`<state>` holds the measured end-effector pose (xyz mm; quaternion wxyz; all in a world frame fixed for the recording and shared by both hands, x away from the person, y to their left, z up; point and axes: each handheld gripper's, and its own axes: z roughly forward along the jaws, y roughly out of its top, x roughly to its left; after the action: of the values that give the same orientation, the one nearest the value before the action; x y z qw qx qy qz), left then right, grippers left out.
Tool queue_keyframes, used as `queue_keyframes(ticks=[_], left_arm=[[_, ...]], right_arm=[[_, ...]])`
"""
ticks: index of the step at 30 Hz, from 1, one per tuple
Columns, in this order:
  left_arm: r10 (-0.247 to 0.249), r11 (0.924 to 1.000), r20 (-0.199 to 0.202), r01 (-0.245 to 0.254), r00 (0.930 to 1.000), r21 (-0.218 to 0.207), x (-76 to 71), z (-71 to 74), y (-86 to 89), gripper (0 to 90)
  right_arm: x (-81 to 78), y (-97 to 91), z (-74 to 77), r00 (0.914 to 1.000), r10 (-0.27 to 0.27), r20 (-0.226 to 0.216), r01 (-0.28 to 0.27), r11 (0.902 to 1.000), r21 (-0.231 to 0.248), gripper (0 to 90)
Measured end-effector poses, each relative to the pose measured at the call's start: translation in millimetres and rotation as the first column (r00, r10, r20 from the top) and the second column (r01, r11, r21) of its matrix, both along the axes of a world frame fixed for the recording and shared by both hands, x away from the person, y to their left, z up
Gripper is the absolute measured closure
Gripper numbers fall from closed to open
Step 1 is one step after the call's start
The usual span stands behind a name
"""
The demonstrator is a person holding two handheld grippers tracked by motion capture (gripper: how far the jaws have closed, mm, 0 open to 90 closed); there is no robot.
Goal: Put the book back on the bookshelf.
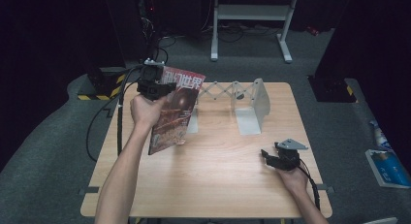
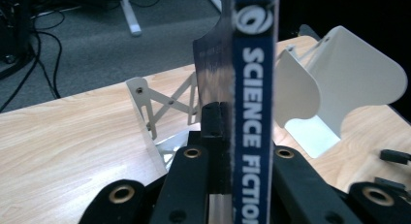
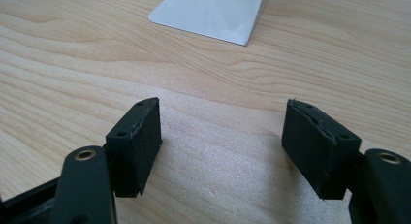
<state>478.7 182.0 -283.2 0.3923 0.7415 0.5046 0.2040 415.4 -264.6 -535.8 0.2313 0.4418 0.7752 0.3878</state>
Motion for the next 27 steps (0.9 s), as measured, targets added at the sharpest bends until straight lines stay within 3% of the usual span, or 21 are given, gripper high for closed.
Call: queue_keyframes(ticks=[10,22,27], left_arm=[[0.035,0.9977,0.032,-0.033,0.9989,-0.059,13.3,-8.1,1.4,83.7],[0.077,0.9943,0.089,-0.070,0.9931,-0.081,21.6,-17.7,-0.7,83.8],[0.084,0.9949,0.112,-0.077,0.9901,-0.065,23.7,-21.1,-4.7,83.8]], right_arm=[[-0.1,0.1,0.0,1.0000,0.000,-0.001,0.000,1.0000,0.000,30.6],[-0.1,0.2,0.1,1.0000,-0.001,0.000,0.001,1.0000,0.001,30.6],[0.0,0.2,0.1,1.0000,0.000,0.001,0.000,1.0000,0.000,30.6]])
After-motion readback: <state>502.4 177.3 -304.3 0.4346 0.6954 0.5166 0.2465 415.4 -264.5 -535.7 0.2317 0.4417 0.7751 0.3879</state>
